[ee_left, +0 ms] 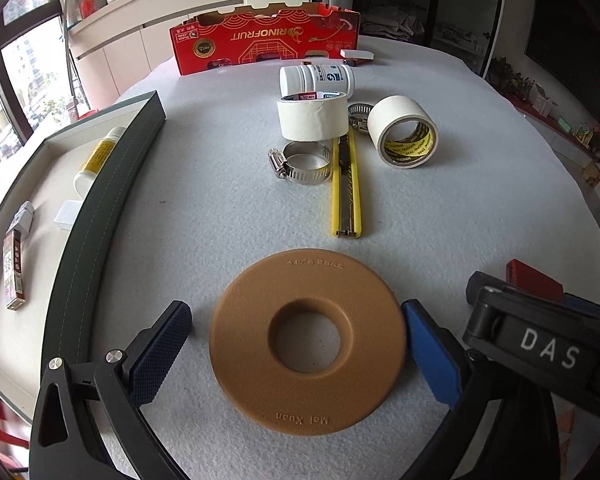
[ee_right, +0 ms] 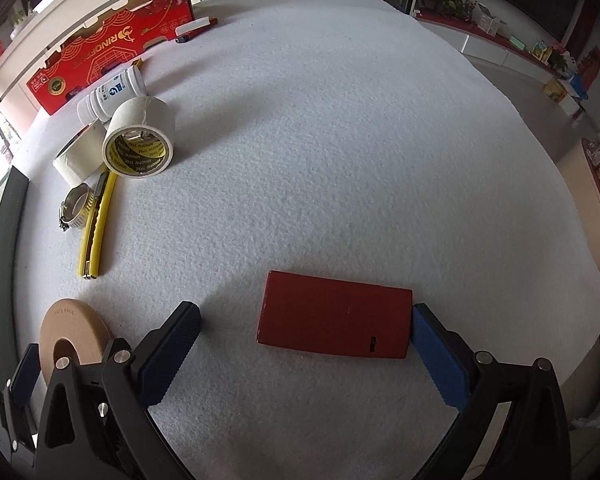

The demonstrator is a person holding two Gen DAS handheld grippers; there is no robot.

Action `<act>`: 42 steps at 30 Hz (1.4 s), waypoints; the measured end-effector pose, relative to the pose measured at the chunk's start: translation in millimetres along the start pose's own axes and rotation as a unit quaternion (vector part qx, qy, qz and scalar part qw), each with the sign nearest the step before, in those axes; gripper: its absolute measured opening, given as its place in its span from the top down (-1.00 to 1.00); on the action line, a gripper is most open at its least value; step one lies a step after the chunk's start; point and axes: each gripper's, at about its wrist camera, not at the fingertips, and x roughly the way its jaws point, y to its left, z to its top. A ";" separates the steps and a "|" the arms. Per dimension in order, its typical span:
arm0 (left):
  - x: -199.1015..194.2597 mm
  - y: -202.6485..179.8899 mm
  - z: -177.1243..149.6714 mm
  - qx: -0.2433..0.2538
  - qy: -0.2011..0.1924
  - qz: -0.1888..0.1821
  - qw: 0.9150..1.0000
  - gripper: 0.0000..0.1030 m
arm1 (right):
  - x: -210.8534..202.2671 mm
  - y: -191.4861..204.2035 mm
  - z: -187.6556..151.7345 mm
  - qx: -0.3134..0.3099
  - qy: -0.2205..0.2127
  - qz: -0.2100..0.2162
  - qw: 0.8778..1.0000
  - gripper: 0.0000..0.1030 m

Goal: Organize rigid objects
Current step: 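Grasp the tan cork ring with the left tool while the right tool grasps the red block, then carry the cork ring and red block over the green tray with both tools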

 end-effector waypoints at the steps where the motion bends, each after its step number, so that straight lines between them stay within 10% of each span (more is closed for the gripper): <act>1: -1.6 -1.4 0.0 0.005 0.001 -0.005 1.000 -0.88 | -1.5 -0.5 -1.9 -0.007 -0.004 0.002 1.000 -0.91; 4: -5.2 -8.7 -1.4 0.023 0.004 -0.014 1.000 -0.73 | -10.4 -3.7 -5.5 -0.028 -0.022 0.010 0.999 -0.38; 13: -30.5 -2.5 -10.7 -0.015 -0.016 -0.023 1.000 -0.72 | -24.3 -36.8 -16.7 -0.011 0.002 0.100 0.995 -0.38; 42: -133.2 6.6 -32.9 -0.020 -0.147 -0.024 0.989 -0.73 | -105.1 -49.9 -49.1 -0.020 -0.076 0.128 0.989 -0.38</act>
